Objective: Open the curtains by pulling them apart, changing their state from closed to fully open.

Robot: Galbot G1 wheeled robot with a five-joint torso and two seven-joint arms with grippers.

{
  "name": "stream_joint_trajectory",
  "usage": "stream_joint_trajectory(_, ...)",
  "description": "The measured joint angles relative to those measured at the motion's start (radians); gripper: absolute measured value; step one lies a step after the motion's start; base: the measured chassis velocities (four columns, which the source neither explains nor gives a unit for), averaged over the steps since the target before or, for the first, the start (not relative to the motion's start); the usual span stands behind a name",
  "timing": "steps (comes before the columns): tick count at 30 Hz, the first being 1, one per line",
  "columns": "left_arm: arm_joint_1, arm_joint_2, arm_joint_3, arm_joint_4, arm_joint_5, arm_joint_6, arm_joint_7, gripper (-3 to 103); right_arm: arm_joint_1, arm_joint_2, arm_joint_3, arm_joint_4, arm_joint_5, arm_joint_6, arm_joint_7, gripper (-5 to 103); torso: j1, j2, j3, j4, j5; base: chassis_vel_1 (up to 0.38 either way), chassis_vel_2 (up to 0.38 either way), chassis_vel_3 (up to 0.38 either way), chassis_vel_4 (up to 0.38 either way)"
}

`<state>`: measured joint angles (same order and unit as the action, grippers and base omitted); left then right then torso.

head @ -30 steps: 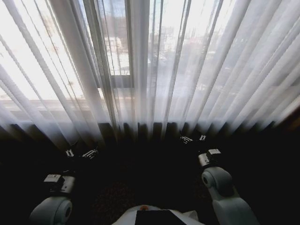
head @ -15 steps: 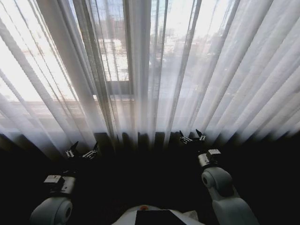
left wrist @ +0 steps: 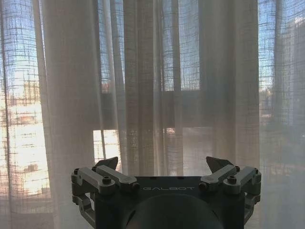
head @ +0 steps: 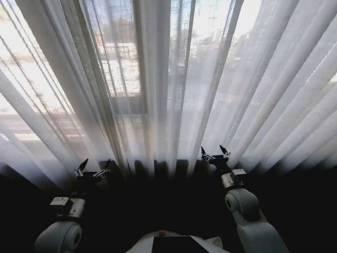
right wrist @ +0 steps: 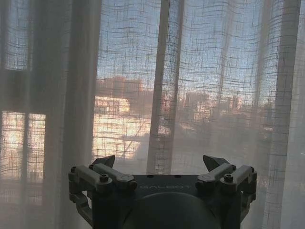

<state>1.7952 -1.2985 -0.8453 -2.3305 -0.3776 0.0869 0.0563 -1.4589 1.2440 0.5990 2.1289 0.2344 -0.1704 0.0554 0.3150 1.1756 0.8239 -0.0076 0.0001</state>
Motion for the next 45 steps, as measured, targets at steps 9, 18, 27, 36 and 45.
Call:
stream_joint_trajectory(9, 0.001, -0.001, 0.000, 0.003, 0.000, -0.005, 0.001, 100, -0.001, 0.005, -0.009, -0.003, -0.023, 0.010, -0.001, 100, -0.002, 0.001, -0.001, -0.0001, 0.0003, 0.036, 0.000, -0.036, -0.001)
stream_joint_trajectory(18, 0.000, -0.001, 0.001, 0.009, 0.001, -0.017, 0.001, 100, 0.002, 0.009, -0.017, -0.006, -0.031, 0.012, -0.001, 100, -0.001, 0.000, 0.000, -0.0001, 0.0001, 0.099, 0.119, -0.084, -0.119)
stream_joint_trajectory(27, -0.001, -0.004, 0.004, 0.009, 0.005, -0.017, 0.001, 100, 0.002, 0.007, -0.017, -0.007, -0.031, 0.013, -0.001, 100, -0.001, 0.000, 0.000, -0.0001, -0.0001, 0.244, 0.249, -0.250, -0.248)
stream_joint_trajectory(36, 0.003, -0.005, 0.003, 0.009, 0.007, -0.023, 0.001, 100, 0.001, 0.007, -0.017, -0.006, -0.031, 0.015, 0.000, 100, -0.001, 0.000, 0.000, 0.0003, 0.0002, 0.350, 0.342, -0.355, -0.324)
stream_joint_trajectory(45, 0.002, -0.009, 0.005, 0.008, 0.009, -0.025, 0.001, 100, 0.001, 0.008, -0.023, -0.024, -0.023, 0.057, -0.001, 100, -0.001, 0.000, 0.000, 0.0000, 0.0001, 0.338, 0.346, -0.336, -0.354)
